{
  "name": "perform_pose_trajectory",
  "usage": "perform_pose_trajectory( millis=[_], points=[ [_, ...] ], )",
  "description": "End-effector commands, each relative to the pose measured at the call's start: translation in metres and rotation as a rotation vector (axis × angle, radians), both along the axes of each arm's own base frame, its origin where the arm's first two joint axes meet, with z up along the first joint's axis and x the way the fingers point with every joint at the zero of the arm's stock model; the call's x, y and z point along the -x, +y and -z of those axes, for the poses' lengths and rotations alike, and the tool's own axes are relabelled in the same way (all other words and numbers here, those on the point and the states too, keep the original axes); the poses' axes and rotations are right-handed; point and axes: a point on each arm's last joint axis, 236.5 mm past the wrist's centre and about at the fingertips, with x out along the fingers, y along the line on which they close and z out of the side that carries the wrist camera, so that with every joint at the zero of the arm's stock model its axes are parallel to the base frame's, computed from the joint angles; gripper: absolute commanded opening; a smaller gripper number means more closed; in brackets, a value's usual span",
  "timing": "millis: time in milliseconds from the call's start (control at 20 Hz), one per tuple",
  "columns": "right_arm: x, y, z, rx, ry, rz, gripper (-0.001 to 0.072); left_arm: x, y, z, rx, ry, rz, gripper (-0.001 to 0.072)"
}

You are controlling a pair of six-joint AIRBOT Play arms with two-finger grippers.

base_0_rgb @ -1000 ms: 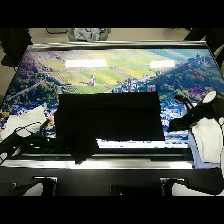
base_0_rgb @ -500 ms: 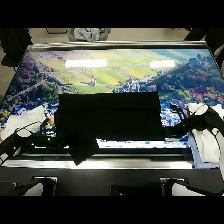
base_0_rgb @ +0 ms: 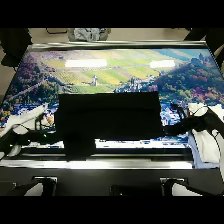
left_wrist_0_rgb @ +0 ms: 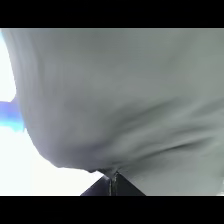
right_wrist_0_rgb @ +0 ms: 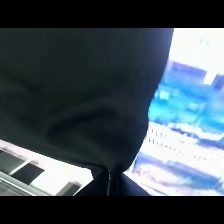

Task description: Fold the shirts.

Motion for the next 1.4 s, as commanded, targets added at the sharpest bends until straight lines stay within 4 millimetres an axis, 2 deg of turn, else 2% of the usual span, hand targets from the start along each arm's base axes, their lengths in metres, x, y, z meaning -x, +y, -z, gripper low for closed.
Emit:
perform_pose_trajectory(
  millis=[0, 150, 250, 300, 400, 550, 650, 700, 800, 900, 1050, 1100, 1200, 1250, 1300, 1350],
  points=[
    [-0.03, -0.009, -0.033, 0.037, -0.134, -0.031, 0.004, -0.02, -0.008, -0.055, 0.03, -0.103, 0.039, 0.0019],
    [-0.067, -0.012, -0.074, 0.073, -0.282, -0.082, 0.004, -0.053, -0.001, -0.091, 0.006, -0.208, 0.042, 0.0018],
    [-0.103, -0.011, -0.096, 0.137, -0.394, -0.11, 0.004, -0.083, 0.005, -0.111, -0.005, -0.256, 0.044, 0.0017],
    [-0.125, -0.014, -0.102, 0.189, -0.441, -0.107, 0.004, -0.101, 0.009, -0.116, -0.007, -0.267, 0.044, 0.0017],
    [-0.16, -0.027, -0.097, 0.281, -0.452, -0.088, 0.004, -0.136, 0.016, -0.116, -0.008, -0.27, 0.044, 0.0018],
    [-0.203, -0.015, -0.082, 0.264, -0.456, -0.094, 0.004, -0.185, 0.021, -0.098, 0.012, -0.229, 0.044, 0.0018],
    [-0.225, -0.007, -0.067, 0.251, -0.454, -0.062, 0.0041, -0.2, 0.017, -0.073, 0.044, -0.146, 0.058, 0.0019],
    [-0.23, -0.002, -0.056, 0.234, -0.442, -0.045, 0.0041, -0.203, 0.015, -0.057, 0.055, -0.107, 0.073, 0.002],
    [-0.229, 0.011, -0.029, 0.191, -0.387, -0.043, 0.0041, -0.207, 0.015, -0.029, 0.068, -0.052, 0.074, 0.0021],
    [-0.224, 0.011, -0.009, 0.189, -0.343, -0.051, 0.0042, -0.21, 0.018, -0.01, 0.068, -0.032, 0.058, 0.0022],
    [-0.23, 0.004, -0.007, 0.215, -0.364, -0.047, 0.0044, -0.215, 0.019, -0.001, 0.065, -0.033, 0.045, 0.0026],
    [-0.231, 0.005, -0.009, 0.212, -0.368, -0.046, 0.0074, -0.218, 0.02, -0.003, 0.065, -0.043, 0.04, 0.0075],
    [-0.231, 0.001, -0.02, 0.219, -0.39, -0.07, 0.05, -0.224, 0.024, -0.02, 0.075, -0.066, 0.045, 0.0487],
    [-0.232, 0.0, -0.03, 0.21, -0.425, -0.104, 0.0621, -0.223, 0.025, -0.032, 0.081, -0.071, 0.064, 0.0523],
    [-0.233, -0.004, -0.037, 0.176, -0.437, -0.075, 0.0673, -0.223, 0.026, -0.046, 0.084, -0.081, 0.083, 0.0524],
    [-0.234, -0.008, -0.041, 0.107, -0.435, -0.01, 0.0692, -0.225, 0.028, -0.06, 0.084, -0.098, 0.094, 0.0523]
  ],
)
